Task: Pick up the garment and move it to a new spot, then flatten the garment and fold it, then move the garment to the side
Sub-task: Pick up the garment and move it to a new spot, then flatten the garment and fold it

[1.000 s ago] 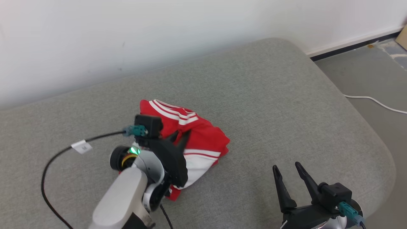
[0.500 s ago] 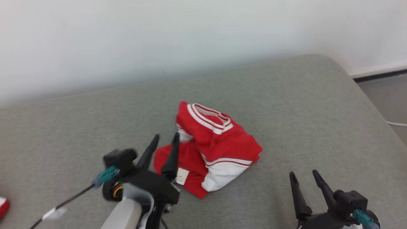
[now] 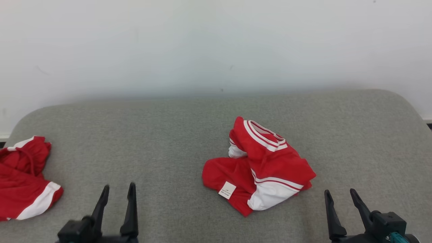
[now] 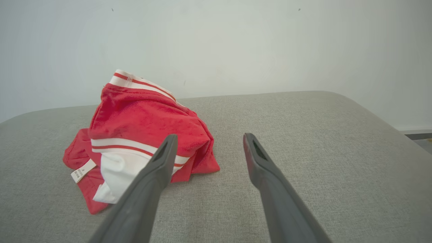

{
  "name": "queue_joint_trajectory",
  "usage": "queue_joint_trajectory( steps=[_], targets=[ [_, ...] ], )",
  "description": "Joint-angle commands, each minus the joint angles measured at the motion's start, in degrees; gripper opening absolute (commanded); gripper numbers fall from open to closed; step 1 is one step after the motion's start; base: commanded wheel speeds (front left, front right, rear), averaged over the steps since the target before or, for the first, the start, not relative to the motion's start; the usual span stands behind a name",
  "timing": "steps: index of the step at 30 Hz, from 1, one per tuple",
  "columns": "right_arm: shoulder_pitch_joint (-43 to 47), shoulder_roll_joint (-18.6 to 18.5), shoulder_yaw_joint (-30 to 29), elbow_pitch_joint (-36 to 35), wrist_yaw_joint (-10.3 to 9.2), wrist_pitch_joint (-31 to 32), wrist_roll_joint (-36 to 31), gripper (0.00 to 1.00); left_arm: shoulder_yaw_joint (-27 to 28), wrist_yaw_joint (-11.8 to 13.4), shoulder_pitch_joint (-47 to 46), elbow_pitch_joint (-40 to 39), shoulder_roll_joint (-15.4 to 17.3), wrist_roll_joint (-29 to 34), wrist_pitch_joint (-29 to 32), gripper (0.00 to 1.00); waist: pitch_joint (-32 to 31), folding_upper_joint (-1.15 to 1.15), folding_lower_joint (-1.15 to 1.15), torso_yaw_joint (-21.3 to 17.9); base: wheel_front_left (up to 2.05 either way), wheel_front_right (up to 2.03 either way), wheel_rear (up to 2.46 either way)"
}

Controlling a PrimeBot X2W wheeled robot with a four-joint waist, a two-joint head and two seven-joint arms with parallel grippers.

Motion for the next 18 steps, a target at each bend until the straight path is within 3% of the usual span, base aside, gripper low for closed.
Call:
queue_joint_trajectory(
  steps=[1,11,18],
  targets=[
    [0.70,-0.06,-0.16,-0.06,-0.10,-0.06,-0.34,1.00,0.31,-0.29,1.50,-0.21,0.03,0.53,-0.16,1.00,-1.51,0.00,0.00,1.80,0.00,0.00,0.00],
    [4.18,-0.06,-1.85,-0.60,-0.10,0.34,-0.97,1.00,7.71,-5.30,10.69,-1.72,-2.51,6.99,-0.19,1.00,-3.04,0.00,0.00,3.12,0.00,0.00,0.00],
    [5.07,-0.06,-1.72,-0.74,-0.11,0.87,-0.40,1.00,11.07,-6.91,12.26,-1.82,-4.48,9.47,-0.19,1.00,-3.04,0.00,0.00,2.67,0.00,0.00,0.00]
  ],
)
